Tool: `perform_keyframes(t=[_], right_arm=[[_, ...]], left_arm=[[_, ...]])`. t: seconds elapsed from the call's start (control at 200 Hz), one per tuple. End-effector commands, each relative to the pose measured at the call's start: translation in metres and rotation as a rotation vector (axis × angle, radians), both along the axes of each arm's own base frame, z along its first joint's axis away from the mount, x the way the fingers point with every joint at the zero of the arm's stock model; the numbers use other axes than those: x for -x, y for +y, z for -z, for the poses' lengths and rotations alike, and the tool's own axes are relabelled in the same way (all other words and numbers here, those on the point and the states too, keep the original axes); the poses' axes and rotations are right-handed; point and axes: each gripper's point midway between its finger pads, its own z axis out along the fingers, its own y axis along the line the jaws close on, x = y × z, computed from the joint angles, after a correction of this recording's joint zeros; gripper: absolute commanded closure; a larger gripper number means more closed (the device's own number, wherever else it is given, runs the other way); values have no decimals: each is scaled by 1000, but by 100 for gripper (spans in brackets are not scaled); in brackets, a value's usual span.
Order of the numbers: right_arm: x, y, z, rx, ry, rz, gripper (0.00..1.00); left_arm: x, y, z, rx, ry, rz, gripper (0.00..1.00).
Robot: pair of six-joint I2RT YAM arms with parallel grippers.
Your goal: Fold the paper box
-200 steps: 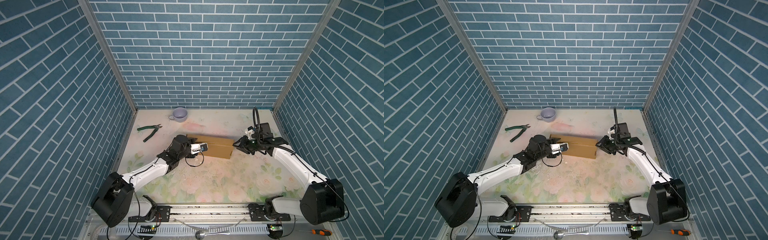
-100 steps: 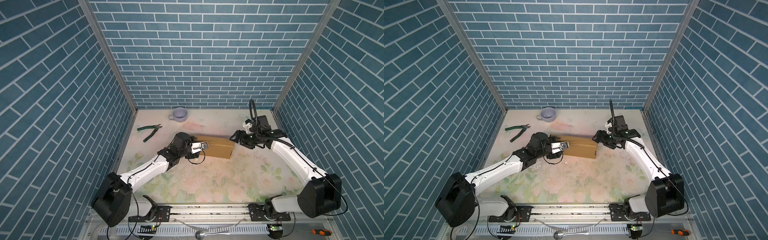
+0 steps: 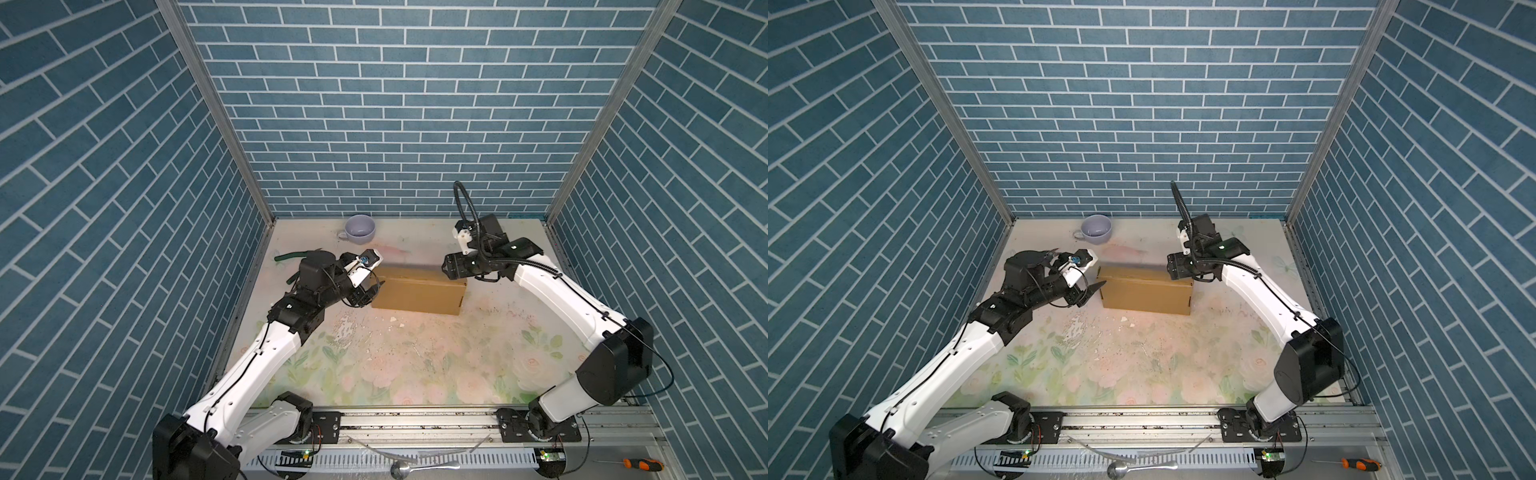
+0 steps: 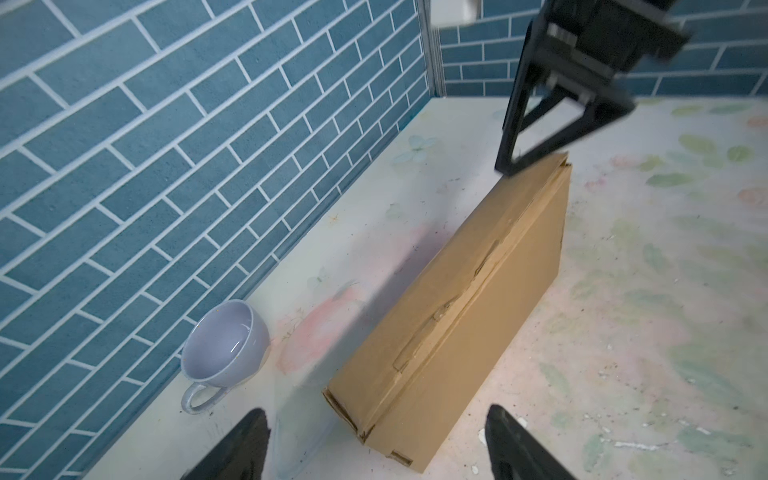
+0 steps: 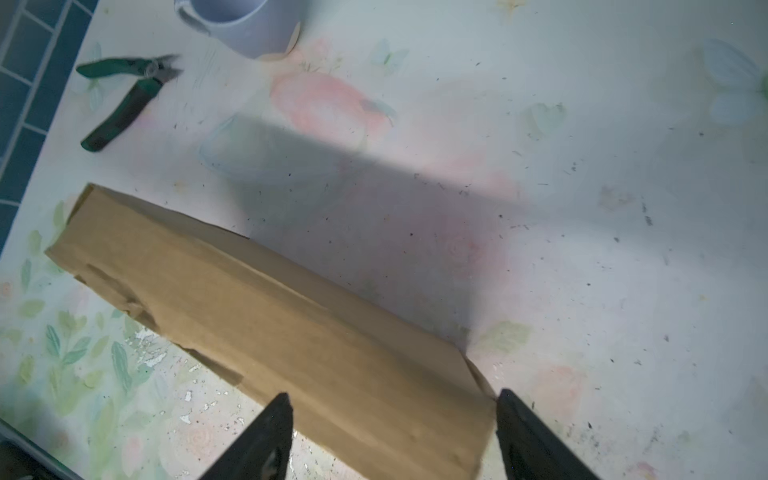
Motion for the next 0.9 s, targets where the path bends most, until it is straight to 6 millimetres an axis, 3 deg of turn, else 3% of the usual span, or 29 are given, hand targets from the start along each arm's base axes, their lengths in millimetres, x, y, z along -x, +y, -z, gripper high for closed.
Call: perform_keyframes(t=[0.0, 0.08, 0.18, 0.25, 0.34, 0.505, 0.69, 0.895], right_arm=[[2, 9, 3, 77, -27, -59, 24], [8, 8, 11, 94, -13, -64, 25], [11, 10, 1, 57, -39, -72, 24], [14, 19, -5, 27, -47, -122, 25], [22, 31, 4, 26, -6, -199, 27], [55, 47, 29, 18, 80, -315, 31], [91, 47, 39, 49, 92, -425, 33], [134, 38, 85, 297, 80, -552, 37]], left_arm=[[4, 0, -5, 121, 82, -18, 18], [-3, 13, -10, 172, 93, -88, 20], [-16, 29, -13, 225, 149, -194, 25], [-28, 42, -12, 299, 243, -294, 31], [-43, 58, -6, 381, 409, -401, 41], [-49, 58, 8, 406, 554, -430, 46], [-54, 66, 19, 415, 586, -502, 47], [-52, 63, 34, 442, 671, -523, 44]])
